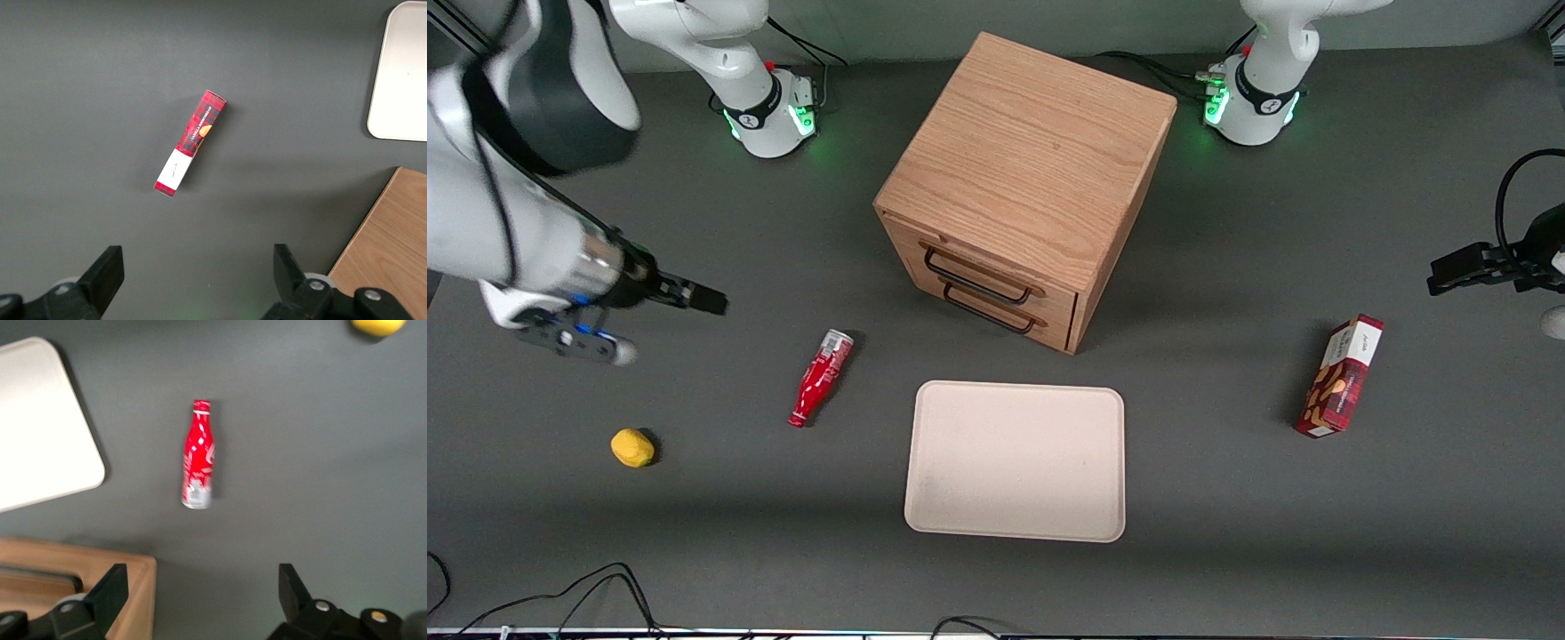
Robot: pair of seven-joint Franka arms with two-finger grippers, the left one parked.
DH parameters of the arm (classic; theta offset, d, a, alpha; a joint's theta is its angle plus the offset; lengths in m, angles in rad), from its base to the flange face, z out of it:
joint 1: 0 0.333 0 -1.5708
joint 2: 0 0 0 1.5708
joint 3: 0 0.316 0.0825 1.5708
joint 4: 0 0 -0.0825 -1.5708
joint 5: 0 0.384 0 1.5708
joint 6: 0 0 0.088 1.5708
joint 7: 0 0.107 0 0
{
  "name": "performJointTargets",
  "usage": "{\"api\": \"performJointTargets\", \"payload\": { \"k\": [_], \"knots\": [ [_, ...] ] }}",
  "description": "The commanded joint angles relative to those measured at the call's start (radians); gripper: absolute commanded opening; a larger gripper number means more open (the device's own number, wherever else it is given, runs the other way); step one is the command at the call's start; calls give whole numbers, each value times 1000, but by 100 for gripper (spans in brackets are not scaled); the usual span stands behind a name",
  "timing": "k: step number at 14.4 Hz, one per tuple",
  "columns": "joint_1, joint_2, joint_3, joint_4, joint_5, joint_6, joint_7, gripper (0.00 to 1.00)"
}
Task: Place coke bottle on tray
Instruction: 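Move the open right gripper down to the red Coca-Cola bottle, then close the right gripper around the bottle's body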
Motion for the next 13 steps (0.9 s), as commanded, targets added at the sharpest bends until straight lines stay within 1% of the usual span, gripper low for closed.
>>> {"api": "performJointTargets", "payload": {
  "k": [1,4,5,7,11,13],
  "knots": [
    [6,3,31,-160,13,200,124,100],
    [14,29,51,-323,-6,438,194,100],
    [15,42,51,-364,-30,497,202,100],
    [17,76,53,-427,-99,615,265,100],
    [18,174,51,-438,-167,741,356,100],
    [17,231,51,-437,-219,811,405,100]
  ]
}}
